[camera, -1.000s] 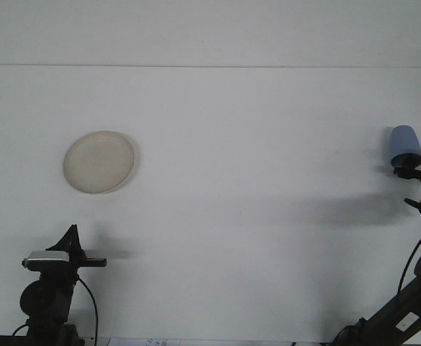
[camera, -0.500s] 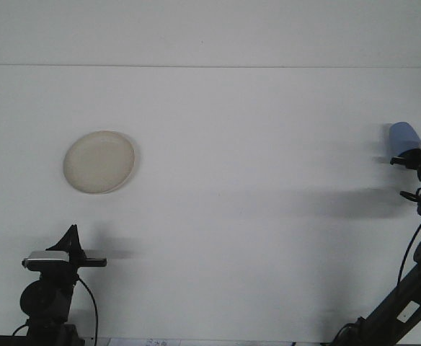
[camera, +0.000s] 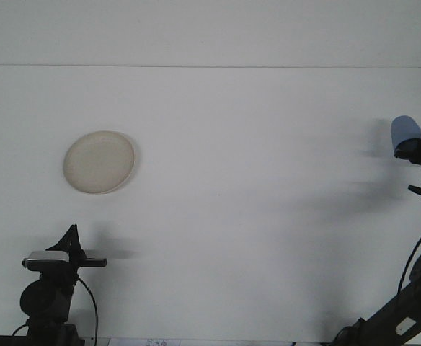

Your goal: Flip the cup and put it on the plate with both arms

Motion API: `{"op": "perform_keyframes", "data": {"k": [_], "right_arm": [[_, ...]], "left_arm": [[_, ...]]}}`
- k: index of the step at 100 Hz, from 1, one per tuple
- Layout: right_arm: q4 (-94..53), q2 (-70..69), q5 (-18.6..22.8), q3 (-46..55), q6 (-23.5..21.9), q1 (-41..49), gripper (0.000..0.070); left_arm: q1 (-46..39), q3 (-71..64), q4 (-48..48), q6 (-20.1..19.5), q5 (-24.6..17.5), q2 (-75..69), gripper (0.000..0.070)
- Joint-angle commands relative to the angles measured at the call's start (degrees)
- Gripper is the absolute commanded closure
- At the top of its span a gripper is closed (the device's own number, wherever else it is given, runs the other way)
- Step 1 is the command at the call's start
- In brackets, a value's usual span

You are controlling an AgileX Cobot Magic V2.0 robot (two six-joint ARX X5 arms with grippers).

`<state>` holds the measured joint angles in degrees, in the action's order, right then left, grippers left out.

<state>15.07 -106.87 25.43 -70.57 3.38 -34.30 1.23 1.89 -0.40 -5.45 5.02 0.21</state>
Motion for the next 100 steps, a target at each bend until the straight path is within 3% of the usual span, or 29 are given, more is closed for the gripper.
{"op": "perform_keyframes", "data": {"k": [1,23,39,50,63,75,85,100], "right_arm": [[-5.03,3.96,-0.39,-1.22,-1.05,1.09,0.0697],[-24.65,20.79,-9.31,-1.22,-9.35,8.87,0.0697],[-41.18,32.26,-13.57,-1.27,-9.07,18.93,0.0697],[-54.29,36.89,-13.62,-2.86,-7.58,28.06,0.0697],[-70.64,36.83,-15.15,-7.26,-5.84,41.38,0.0697],[-81.5,33.81,-20.98,-10.51,-5.35,52.92,0.0697],[-85.15,30.29,-23.58,-11.15,-5.6,61.37,0.0697],[-86.71,23.89,-23.98,-11.15,-6.23,70.36,0.0697]], "left_arm": [[-0.15,-1.09,0.63,-0.31,0.04,-0.04,0.0685],[-0.15,-1.09,0.63,-0.31,0.04,-0.04,0.0685],[-0.15,-1.09,0.63,-0.31,0.04,-0.04,0.0685],[-0.15,-1.09,0.61,-0.31,0.04,-0.04,0.0685],[-0.15,-1.09,0.63,-0.31,0.04,-0.04,0.0685],[-0.15,-1.09,0.63,-0.31,0.04,-0.04,0.0685],[-0.15,-1.09,0.61,-0.31,0.04,-0.04,0.0685],[-0.15,-1.09,0.61,-0.31,0.04,-0.04,0.0685]]}}
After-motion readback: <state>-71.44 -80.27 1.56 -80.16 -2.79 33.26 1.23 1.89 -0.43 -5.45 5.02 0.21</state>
